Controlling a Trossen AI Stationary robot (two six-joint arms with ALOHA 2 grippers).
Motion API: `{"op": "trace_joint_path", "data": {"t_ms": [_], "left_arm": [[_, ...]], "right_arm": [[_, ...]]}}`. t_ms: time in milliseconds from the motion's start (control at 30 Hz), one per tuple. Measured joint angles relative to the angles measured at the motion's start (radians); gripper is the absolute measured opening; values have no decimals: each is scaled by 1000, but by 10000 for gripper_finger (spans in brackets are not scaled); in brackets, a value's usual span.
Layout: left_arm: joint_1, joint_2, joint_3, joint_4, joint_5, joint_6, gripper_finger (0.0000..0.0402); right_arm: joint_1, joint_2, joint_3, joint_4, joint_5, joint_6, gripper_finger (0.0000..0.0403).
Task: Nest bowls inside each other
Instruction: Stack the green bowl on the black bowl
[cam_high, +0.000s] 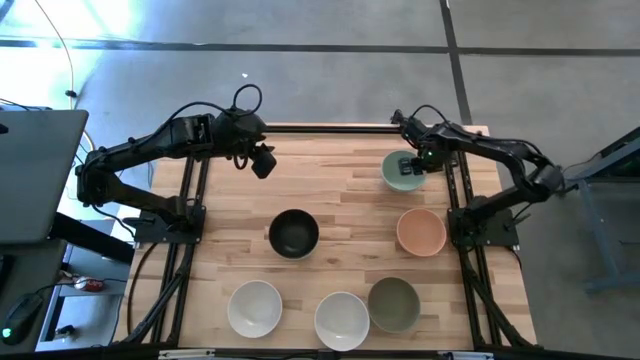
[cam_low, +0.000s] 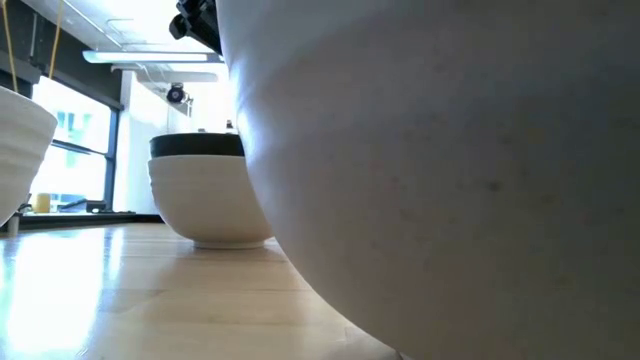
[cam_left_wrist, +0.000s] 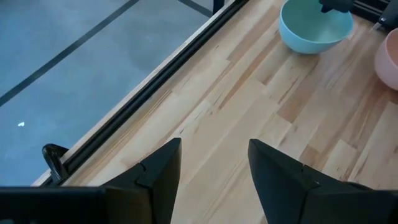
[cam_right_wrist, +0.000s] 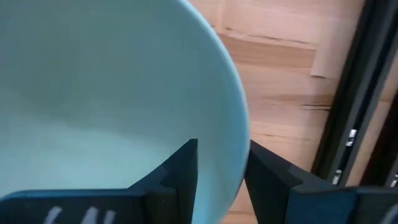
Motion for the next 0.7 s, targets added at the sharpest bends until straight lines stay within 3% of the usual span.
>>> {"op": "trace_joint_path", "data": {"t_ms": [267, 700], "left_arm": [[0, 0, 0, -2, 0, 0, 177], [0, 0, 0, -15, 0, 0, 177]], "right_arm": [[0, 20, 2, 23, -28, -38, 10], [1, 16, 1, 28, -67, -75, 2]]}}
